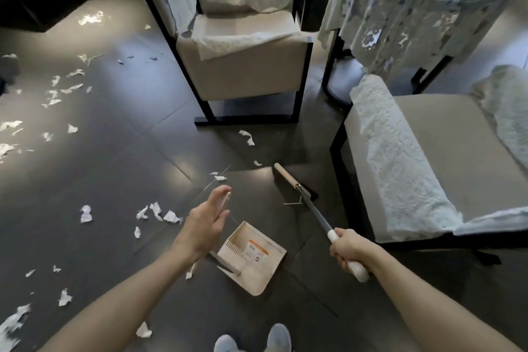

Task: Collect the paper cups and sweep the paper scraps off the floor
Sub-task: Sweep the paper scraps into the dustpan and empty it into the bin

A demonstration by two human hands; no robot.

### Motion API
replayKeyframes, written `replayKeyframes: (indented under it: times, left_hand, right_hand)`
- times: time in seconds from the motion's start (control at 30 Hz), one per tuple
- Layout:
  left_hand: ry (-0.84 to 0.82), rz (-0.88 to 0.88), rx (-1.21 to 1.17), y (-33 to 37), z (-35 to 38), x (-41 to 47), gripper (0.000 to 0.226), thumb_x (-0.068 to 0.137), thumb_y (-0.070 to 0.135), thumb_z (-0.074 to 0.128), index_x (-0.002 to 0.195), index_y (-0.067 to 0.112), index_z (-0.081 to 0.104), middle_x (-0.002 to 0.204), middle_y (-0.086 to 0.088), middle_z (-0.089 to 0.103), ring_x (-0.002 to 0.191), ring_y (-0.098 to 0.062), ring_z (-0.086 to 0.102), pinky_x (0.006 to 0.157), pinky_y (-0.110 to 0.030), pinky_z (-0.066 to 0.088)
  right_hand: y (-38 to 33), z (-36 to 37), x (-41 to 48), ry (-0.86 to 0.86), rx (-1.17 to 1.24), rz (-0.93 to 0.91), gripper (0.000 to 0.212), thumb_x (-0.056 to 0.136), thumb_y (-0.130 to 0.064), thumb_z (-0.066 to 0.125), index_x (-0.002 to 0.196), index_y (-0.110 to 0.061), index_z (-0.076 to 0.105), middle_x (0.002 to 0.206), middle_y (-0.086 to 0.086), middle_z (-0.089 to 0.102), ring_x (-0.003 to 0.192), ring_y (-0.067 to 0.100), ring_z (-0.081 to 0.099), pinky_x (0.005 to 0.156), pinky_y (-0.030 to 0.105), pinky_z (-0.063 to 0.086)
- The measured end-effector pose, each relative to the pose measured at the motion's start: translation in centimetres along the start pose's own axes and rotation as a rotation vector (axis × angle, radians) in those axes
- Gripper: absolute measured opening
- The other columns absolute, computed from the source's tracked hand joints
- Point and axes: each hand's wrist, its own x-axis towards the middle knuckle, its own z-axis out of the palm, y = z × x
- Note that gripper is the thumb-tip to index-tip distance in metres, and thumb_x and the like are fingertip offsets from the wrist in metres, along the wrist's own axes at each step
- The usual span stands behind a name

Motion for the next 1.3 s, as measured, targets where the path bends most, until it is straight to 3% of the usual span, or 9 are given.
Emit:
replayKeyframes:
  times: [0.1,0.23,0.4,0.57,0.77,0.9,1.0,1.1,1.3]
  left_hand:
    - [0.014,-0.004,0.006,0.5,0.4,0.4,0.043,0.092,0.013,0.057,0.13,0.027,0.044,0.109,-0.006,0.065,0.084,-0.016,0.057,0.075,-0.025,0.039]
    - [-0.005,0.009,-0.055,1.9,1.6,0.6,0.041,0.092,0.014,0.056,0.127,0.031,0.042,0.112,-0.006,0.064,0.093,-0.021,0.06,0.08,-0.031,0.046]
    - [-0.012,-0.002,-0.099,2.3,1.3,1.7,0.045,0.092,0.013,0.055,0.128,0.035,0.039,0.119,-0.011,0.062,0.112,-0.028,0.059,0.094,-0.043,0.048]
    - [0.001,-0.019,-0.081,1.8,-0.4,2.4,0.043,0.093,0.015,0.054,0.123,0.04,0.037,0.11,-0.012,0.065,0.1,-0.03,0.062,0.085,-0.041,0.05]
    - [0.099,-0.077,-0.107,0.2,-2.5,3.0,0.038,0.093,0.013,0.054,0.122,0.033,0.04,0.109,-0.013,0.065,0.092,-0.029,0.063,0.073,-0.033,0.045]
    - [0.152,-0.102,-0.064,-0.5,-3.7,4.0,0.041,0.092,0.009,0.055,0.121,0.033,0.038,0.095,-0.003,0.064,0.081,-0.026,0.062,0.068,-0.034,0.044]
    - [0.195,-0.175,-0.059,-1.4,-4.5,4.9,0.037,0.093,0.01,0.055,0.126,0.021,0.044,0.099,-0.004,0.066,0.084,-0.022,0.064,0.07,-0.032,0.046]
    - [0.259,-0.264,-0.073,-2.2,-5.0,6.1,0.034,0.094,0.013,0.055,0.124,0.024,0.044,0.095,0.004,0.064,0.082,-0.016,0.063,0.068,-0.029,0.044]
    - [0.352,-0.391,-0.034,-3.6,-6.4,10.3,0.037,0.092,0.013,0.057,0.126,0.022,0.048,0.11,0.0,0.065,0.096,-0.028,0.065,0.074,-0.032,0.045]
  right_hand:
    - [-0.8,0.6,-1.4,-0.069,-0.092,0.018,0.056,0.086,-0.006,0.05,0.14,-0.009,0.034,0.093,0.013,0.056,0.079,0.023,0.053,0.075,0.036,0.048]
    - [-1.2,1.8,-4.9,-0.139,-0.179,0.032,0.064,0.085,-0.007,0.054,0.144,-0.017,0.032,0.08,0.006,0.056,0.064,0.016,0.052,0.064,0.031,0.046]
    - [-3.0,0.4,-8.0,-0.299,0.217,0.154,0.056,0.088,0.007,0.043,0.137,-0.021,0.042,0.041,0.0,0.044,0.034,0.006,0.037,0.035,0.016,0.033]
    - [-6.1,-2.8,-10.2,-0.361,0.38,0.153,0.048,0.091,0.007,0.04,0.132,-0.017,0.044,0.04,-0.002,0.039,0.031,0.003,0.035,0.029,0.012,0.029]
    - [-10.0,-2.8,-9.4,-0.169,0.223,-0.033,0.067,0.088,0.002,0.049,0.146,-0.028,0.034,0.053,0.002,0.05,0.038,0.004,0.043,0.036,0.017,0.037]
    - [-13.8,-3.1,-5.4,-0.061,0.126,-0.128,0.06,0.088,0.0,0.046,0.143,-0.021,0.037,0.059,0.005,0.05,0.043,0.009,0.043,0.04,0.022,0.039]
    - [-17.7,-4.2,-0.4,-0.021,0.013,-0.165,0.051,0.086,-0.001,0.045,0.136,-0.009,0.043,0.072,0.012,0.057,0.058,0.019,0.051,0.061,0.03,0.046]
    - [-22.0,-6.4,5.0,0.008,-0.111,-0.189,0.051,0.085,-0.003,0.044,0.135,-0.006,0.043,0.088,0.016,0.059,0.078,0.027,0.051,0.076,0.035,0.043]
    - [-28.1,-10.4,12.7,0.012,-0.349,-0.205,0.049,0.088,-0.005,0.043,0.137,-0.009,0.042,0.101,0.02,0.063,0.081,0.028,0.056,0.074,0.037,0.049]
